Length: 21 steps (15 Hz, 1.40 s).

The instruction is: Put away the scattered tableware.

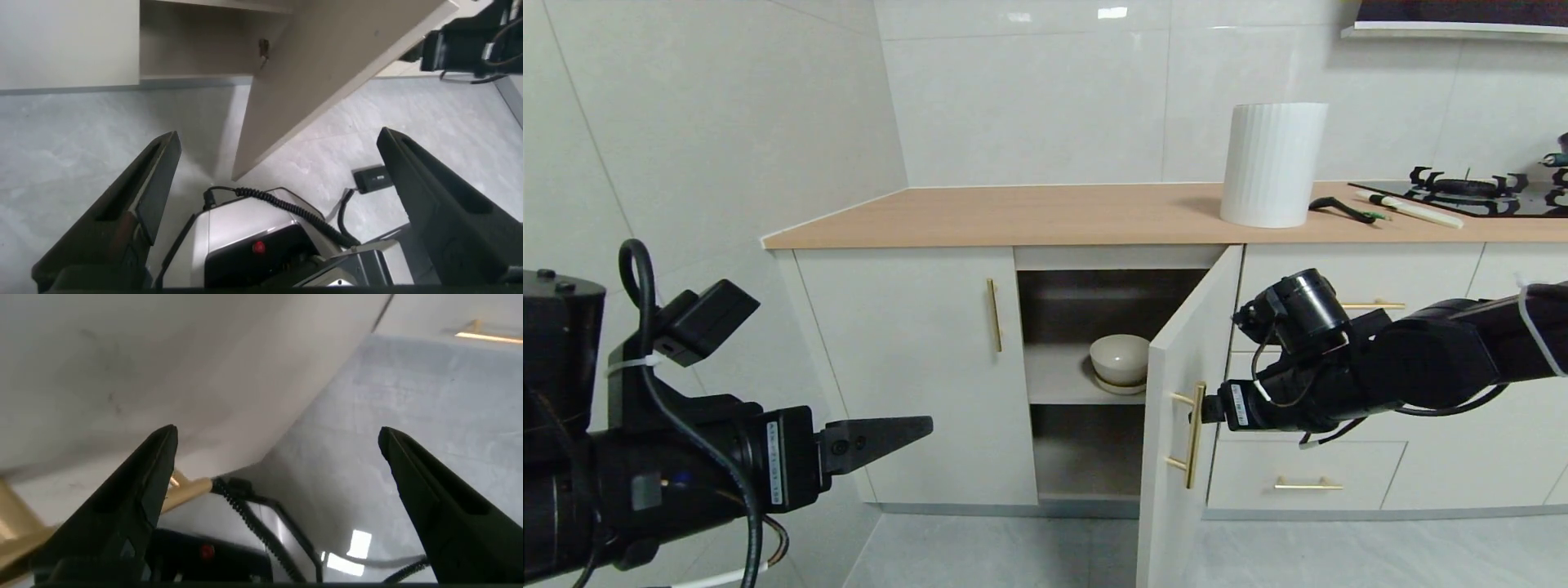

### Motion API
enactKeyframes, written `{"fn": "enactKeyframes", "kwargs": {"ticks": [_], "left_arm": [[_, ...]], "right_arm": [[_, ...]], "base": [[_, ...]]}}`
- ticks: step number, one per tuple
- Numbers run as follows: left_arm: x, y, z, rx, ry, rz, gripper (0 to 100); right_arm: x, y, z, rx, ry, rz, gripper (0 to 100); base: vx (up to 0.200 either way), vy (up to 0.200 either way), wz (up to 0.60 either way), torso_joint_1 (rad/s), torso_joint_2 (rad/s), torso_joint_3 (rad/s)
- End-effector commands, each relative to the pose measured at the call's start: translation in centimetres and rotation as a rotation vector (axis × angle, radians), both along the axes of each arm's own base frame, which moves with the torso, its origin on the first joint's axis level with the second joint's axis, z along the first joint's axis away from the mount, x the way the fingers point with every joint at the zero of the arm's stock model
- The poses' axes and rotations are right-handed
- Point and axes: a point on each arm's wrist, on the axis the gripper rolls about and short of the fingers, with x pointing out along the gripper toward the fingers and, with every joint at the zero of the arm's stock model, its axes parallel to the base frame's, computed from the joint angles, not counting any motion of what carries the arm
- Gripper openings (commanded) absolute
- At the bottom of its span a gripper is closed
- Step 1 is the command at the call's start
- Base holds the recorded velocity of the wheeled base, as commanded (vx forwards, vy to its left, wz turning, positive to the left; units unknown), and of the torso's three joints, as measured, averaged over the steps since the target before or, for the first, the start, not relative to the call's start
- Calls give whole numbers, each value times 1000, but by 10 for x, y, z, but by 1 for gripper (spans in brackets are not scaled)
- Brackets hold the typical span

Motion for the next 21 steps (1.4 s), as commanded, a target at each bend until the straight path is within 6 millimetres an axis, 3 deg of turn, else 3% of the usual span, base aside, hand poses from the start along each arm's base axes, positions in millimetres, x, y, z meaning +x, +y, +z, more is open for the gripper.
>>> {"fn": "enactKeyframes", "kwargs": {"ticks": [1,6,17,21], "left_arm": [[0,0,-1,2,3,0,100],[0,0,-1,3,4,-2,100],[-2,1,-4,36,-7,-23,100],[-3,1,-3,35,-8,-23,100]], "right_arm": [[6,4,-11,-9,21,3,100],[25,24,-38,62,-29,-21,100],[47,40,-61,224,-113,-116,100],[47,44,-63,241,-105,-125,100]], "base": [[0,0,0,0,0,0],[0,0,0,0,0,0],[0,0,0,0,0,0],[200,0,0,2,5,5]]}}
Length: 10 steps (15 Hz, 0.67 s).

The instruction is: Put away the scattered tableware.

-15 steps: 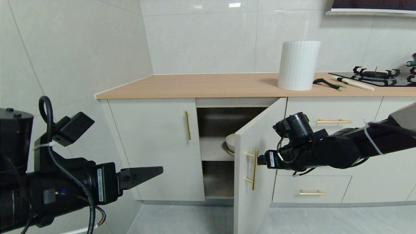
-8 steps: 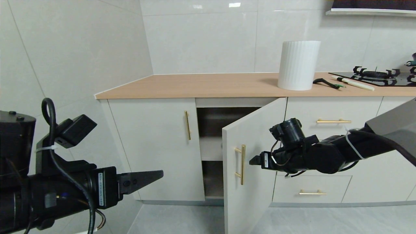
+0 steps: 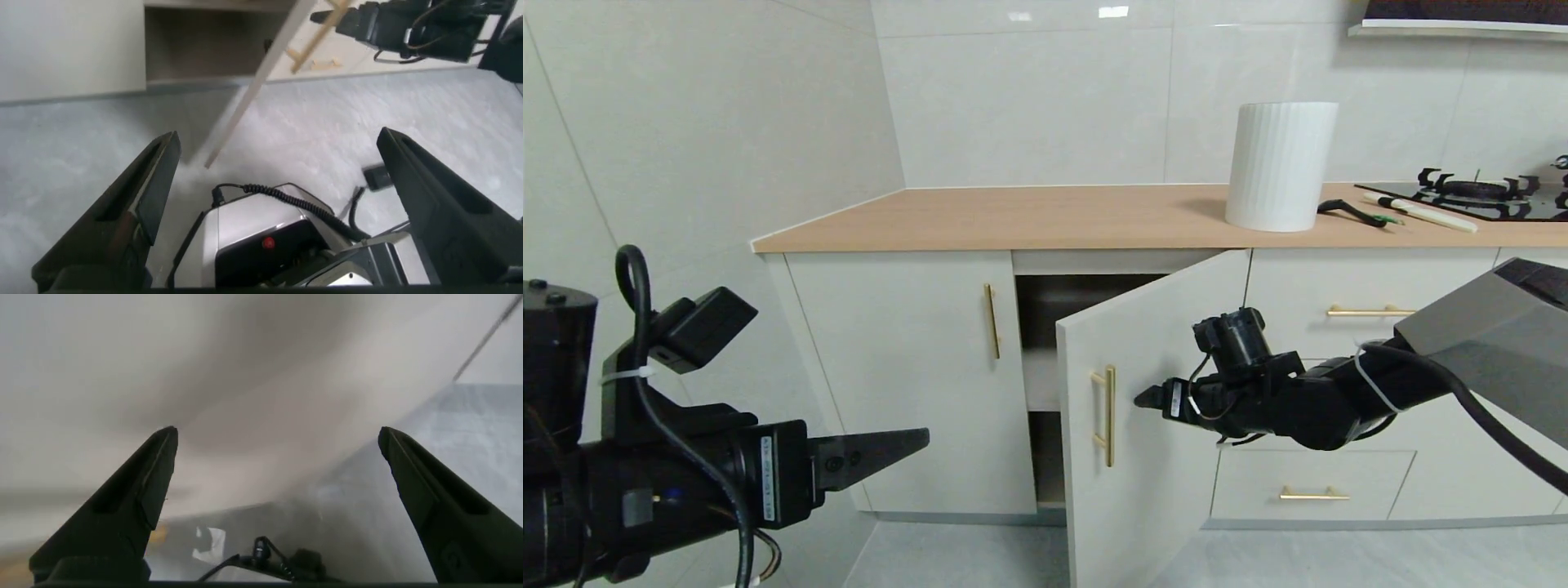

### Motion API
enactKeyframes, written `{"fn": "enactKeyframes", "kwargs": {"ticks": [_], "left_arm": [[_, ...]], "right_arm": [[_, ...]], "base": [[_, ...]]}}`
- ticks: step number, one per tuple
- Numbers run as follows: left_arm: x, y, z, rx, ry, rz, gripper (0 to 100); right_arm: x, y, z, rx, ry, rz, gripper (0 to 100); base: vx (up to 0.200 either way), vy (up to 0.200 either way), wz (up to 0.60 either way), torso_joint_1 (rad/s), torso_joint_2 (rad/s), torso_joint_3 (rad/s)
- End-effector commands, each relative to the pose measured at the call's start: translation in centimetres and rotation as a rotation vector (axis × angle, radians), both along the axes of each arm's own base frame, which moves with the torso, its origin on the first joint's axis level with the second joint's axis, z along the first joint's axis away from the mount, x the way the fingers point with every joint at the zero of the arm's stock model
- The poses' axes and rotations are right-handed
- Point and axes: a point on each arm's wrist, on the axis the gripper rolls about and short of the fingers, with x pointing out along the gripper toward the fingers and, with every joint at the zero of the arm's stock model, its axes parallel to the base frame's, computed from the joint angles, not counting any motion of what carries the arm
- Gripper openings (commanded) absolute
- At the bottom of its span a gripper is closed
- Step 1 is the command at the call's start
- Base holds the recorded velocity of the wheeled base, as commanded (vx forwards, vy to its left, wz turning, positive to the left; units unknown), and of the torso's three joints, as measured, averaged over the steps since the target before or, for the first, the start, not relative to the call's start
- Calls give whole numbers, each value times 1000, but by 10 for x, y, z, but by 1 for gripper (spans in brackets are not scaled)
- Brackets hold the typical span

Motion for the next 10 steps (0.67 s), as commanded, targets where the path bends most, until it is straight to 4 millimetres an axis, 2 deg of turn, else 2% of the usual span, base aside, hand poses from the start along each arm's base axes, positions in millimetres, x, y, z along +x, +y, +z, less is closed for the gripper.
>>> {"fn": "enactKeyframes", "kwargs": {"ticks": [1,5,10], "left_arm": [[0,0,0,-1,1,1,100],[0,0,0,-2,-2,-2,100],[0,0,0,-3,-1,1,100]], "right_arm": [[0,2,-1,8,1,0,100],[4,5,5,59,-3,-34,100],[18,14,9,177,7,-118,100]], "base": [[200,0,0,2,2,2],[200,0,0,4,6,1],[0,0,0,0,0,0]]}}
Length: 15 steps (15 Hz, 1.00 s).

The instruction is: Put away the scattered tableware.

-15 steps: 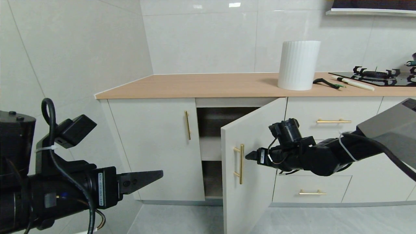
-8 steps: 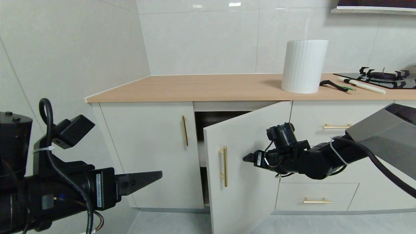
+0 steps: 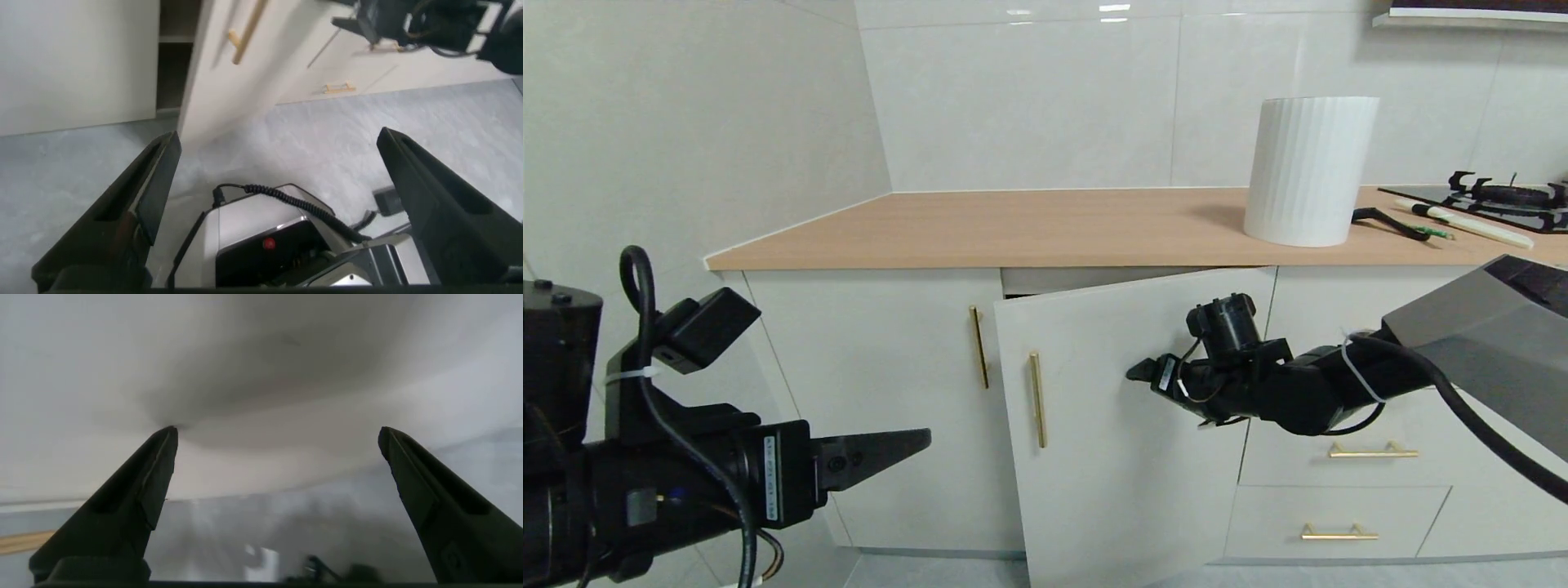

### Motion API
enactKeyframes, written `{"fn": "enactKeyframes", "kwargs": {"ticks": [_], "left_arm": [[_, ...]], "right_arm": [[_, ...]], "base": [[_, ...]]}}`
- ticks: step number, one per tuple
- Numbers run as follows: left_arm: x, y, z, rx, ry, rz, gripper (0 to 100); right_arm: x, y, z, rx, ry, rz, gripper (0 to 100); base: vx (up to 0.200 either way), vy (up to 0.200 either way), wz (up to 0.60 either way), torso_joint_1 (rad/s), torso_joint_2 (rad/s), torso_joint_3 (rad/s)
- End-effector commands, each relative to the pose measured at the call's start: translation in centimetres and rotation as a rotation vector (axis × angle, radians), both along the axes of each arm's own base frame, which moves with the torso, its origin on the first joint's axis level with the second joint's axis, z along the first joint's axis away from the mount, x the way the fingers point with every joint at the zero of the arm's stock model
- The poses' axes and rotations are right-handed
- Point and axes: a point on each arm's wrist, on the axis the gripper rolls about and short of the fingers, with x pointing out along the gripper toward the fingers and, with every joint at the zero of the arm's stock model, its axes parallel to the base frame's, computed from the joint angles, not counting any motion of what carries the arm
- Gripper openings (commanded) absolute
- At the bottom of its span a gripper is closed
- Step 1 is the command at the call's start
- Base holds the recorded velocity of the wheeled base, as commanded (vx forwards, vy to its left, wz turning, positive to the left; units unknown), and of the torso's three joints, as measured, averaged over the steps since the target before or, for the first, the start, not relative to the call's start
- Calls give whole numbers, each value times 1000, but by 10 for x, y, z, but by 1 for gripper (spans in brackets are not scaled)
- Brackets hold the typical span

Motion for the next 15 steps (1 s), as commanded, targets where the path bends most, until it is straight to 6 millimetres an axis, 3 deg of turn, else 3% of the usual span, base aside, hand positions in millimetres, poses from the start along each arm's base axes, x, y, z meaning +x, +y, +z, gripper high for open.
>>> {"fn": "enactKeyframes", "kwargs": {"ticks": [1,5,15], "left_arm": [[0,0,0,0,1,1,100],[0,0,0,0,1,1,100],[1,0,0,2,2,7,100]], "right_arm": [[5,3,0,20,-5,-17,100],[17,5,2,94,-3,-89,100],[48,2,-10,76,-61,-274,100]], "base": [[0,0,0,0,0,0],[0,0,0,0,0,0],[0,0,0,0,0,0]]}}
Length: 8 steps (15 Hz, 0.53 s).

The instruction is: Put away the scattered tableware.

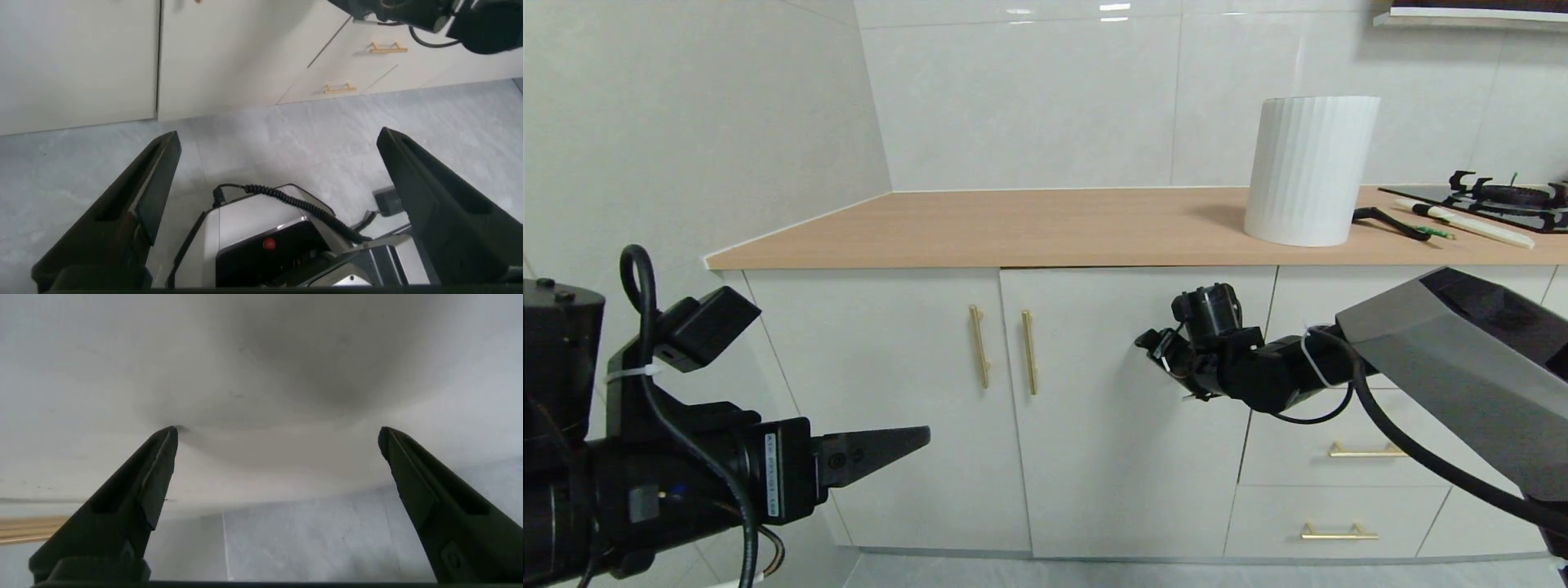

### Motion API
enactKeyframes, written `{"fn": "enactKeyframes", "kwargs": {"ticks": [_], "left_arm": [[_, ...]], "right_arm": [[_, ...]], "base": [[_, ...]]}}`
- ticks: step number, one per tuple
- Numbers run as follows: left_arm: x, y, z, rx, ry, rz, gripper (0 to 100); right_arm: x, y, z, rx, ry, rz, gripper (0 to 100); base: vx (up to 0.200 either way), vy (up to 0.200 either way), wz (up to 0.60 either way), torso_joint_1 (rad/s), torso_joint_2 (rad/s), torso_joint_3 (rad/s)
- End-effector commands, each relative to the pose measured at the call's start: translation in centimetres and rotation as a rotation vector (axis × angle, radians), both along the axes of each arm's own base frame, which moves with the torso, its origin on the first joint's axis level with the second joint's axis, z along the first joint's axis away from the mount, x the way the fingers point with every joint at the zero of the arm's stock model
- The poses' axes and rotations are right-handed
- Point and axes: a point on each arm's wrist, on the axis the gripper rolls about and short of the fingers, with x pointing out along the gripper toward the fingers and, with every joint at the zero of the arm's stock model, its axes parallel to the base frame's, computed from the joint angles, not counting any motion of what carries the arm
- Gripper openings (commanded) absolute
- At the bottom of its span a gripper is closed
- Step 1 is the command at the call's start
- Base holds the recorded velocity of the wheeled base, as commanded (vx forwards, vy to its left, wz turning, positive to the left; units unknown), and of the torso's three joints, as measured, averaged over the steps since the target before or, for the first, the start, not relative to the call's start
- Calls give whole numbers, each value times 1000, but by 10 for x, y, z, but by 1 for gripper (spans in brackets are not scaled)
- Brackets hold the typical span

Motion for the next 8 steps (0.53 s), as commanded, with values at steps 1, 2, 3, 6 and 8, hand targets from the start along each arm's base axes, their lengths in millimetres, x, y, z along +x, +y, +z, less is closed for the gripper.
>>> {"fn": "enactKeyframes", "kwargs": {"ticks": [1,2,3,6,8], "left_arm": [[0,0,0,1,2,1,100],[0,0,0,1,2,1,100],[0,0,0,1,2,1,100],[1,0,-1,1,4,1,100],[1,0,-1,1,4,1,100]], "right_arm": [[3,-2,-3,-1,2,-7,100],[3,-2,-3,0,2,-7,100],[3,-2,-3,1,2,-9,100],[2,-2,0,2,-2,-12,100],[2,-2,1,2,-4,-12,100]], "base": [[0,0,0,0,0,0],[0,0,0,0,0,0],[0,0,0,0,0,0],[0,0,0,0,0,0],[0,0,0,0,0,0]]}}
